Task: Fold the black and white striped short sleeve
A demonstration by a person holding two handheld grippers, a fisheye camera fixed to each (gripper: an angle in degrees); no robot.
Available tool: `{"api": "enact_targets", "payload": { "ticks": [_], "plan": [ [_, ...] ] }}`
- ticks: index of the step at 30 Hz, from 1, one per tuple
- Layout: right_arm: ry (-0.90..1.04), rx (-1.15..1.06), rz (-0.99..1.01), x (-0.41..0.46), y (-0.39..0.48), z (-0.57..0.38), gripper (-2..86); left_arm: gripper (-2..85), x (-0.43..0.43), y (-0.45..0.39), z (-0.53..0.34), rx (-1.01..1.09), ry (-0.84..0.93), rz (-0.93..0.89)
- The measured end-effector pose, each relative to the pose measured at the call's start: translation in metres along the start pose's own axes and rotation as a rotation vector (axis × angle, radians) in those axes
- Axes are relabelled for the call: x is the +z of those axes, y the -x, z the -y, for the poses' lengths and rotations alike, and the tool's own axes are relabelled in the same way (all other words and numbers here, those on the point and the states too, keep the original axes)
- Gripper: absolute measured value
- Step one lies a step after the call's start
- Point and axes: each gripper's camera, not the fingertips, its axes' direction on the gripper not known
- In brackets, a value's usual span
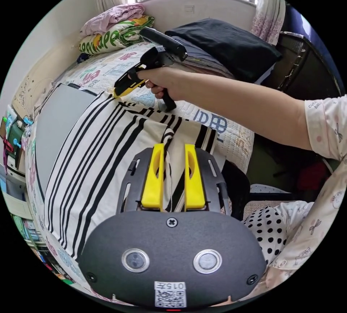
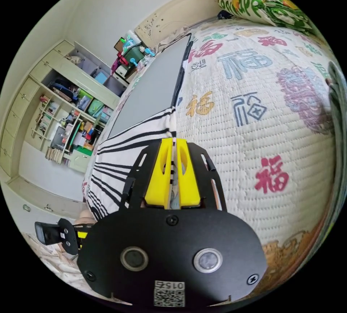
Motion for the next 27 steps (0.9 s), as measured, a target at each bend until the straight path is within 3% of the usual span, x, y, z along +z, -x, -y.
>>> {"api": "enact_targets", "payload": {
  "ticks": [2,6,13,19,27],
  "plan": [
    [-0.009,-0.037,-0.076,-0.036,0.016,-0.028,3.9,10.9,-0.007,0.009,0.000,0.001,0.006,-0.074],
    [-0.053,-0.136,0.050,-0.093,0.028,-0.117,8.3,10.8,-0.052,0.064,-0.004,-0.108,-0.133,-0.156],
    [-0.041,-0.002,0.065,-0.106,0.012,-0.246,12.0,11.3,-0.043,0.195,0.077,-0.261,-0.155,-0.055],
    [-0.045,-0.008,0.097,-0.089,0.004,-0.243,11.5,11.9,0.030,0.244,0.159,-0.302,-0.040,-0.001],
    [-0.021,0.021,0.080,-0.053,-0.029,-0.241,5.4,11.5,0.116,0.249,0.196,-0.326,0.091,0.012]
  ]
}}
